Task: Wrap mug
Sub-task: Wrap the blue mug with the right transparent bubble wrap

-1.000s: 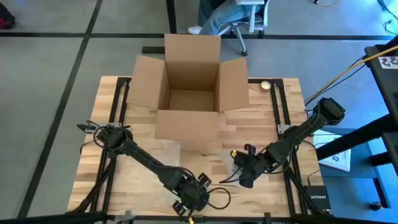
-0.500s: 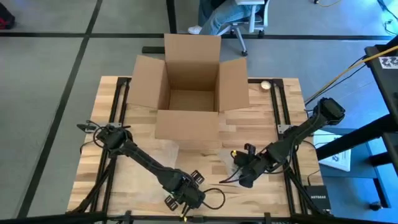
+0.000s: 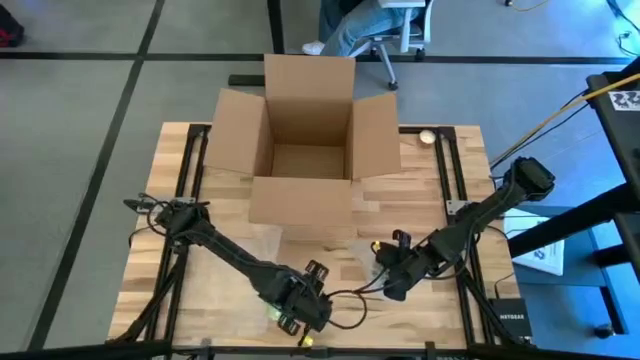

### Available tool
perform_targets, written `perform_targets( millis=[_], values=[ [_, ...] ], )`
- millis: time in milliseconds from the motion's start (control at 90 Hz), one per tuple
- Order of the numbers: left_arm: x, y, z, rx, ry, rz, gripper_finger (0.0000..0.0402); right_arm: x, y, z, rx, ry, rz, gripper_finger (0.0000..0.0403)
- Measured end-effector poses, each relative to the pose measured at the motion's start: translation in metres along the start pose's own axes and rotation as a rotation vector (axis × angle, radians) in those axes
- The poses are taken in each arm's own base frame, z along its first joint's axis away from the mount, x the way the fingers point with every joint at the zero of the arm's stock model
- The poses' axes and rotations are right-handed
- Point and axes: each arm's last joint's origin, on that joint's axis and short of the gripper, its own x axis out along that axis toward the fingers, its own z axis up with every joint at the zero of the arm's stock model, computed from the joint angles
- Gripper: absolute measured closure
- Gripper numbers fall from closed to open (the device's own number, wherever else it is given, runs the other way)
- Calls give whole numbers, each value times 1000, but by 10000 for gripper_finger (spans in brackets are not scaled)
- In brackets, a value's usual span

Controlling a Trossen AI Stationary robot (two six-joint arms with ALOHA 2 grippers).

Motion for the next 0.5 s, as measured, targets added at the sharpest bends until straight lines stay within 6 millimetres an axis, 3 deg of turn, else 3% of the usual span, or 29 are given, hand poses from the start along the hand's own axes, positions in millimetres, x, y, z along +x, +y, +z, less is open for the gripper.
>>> perform_targets(
  millis=[156,322,500],
  values=[
    [-3,-19,1,-180,-34,-24,235,0,0,0,-23,-7,-6,403],
    [-1,-40,-11,-329,27,-12,235,0,0,0,-27,-14,-14,403],
    [5,-59,-8,-336,-29,-28,235,0,-1,1,-50,-15,-14,403]
  ],
)
